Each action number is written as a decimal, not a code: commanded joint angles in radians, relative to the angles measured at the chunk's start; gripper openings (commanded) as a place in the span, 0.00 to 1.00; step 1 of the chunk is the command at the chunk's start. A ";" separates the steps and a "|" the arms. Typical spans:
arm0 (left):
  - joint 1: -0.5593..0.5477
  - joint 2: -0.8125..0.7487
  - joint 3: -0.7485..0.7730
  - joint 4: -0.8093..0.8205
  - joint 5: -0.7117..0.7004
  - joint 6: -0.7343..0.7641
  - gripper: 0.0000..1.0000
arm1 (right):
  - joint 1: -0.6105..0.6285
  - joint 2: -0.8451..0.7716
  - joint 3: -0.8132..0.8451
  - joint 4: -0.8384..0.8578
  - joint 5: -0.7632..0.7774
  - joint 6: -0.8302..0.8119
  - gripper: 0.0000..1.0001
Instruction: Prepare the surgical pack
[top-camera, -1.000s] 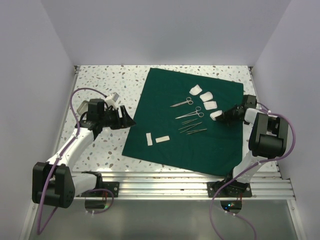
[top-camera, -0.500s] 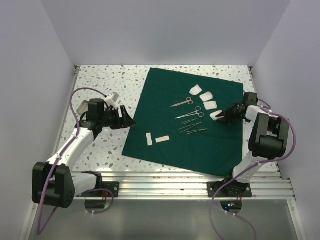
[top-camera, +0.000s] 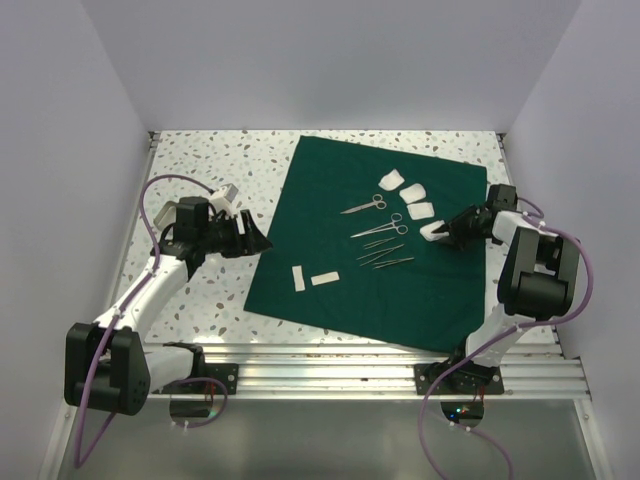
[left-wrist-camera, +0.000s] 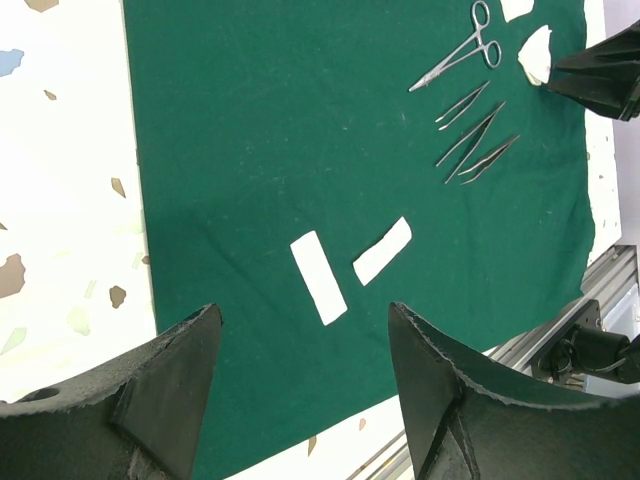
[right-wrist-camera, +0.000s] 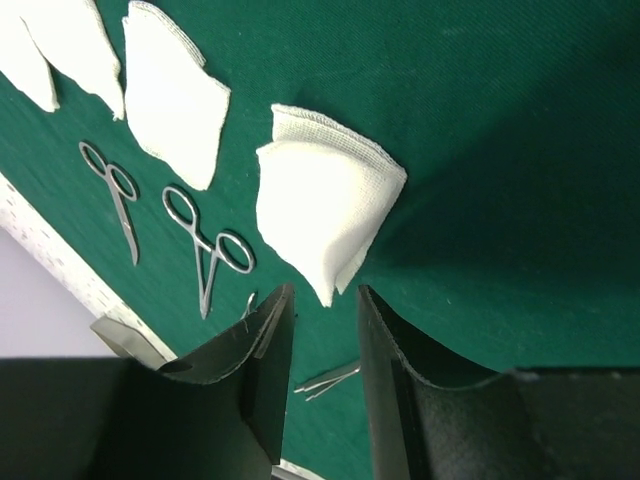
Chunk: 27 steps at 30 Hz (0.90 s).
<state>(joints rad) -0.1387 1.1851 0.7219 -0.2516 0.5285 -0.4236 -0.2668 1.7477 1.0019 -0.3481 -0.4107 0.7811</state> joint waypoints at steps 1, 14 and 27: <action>-0.002 0.005 -0.006 0.037 0.021 0.009 0.72 | -0.003 0.018 -0.003 0.052 -0.007 0.014 0.35; -0.002 0.015 -0.003 0.034 0.018 0.020 0.72 | -0.003 0.039 -0.014 0.063 0.004 0.012 0.35; -0.002 0.024 0.005 0.031 0.013 0.026 0.72 | -0.002 0.081 -0.006 0.112 0.010 0.040 0.33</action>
<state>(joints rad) -0.1387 1.2072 0.7219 -0.2497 0.5285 -0.4225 -0.2676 1.8072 0.9897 -0.2718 -0.4149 0.8108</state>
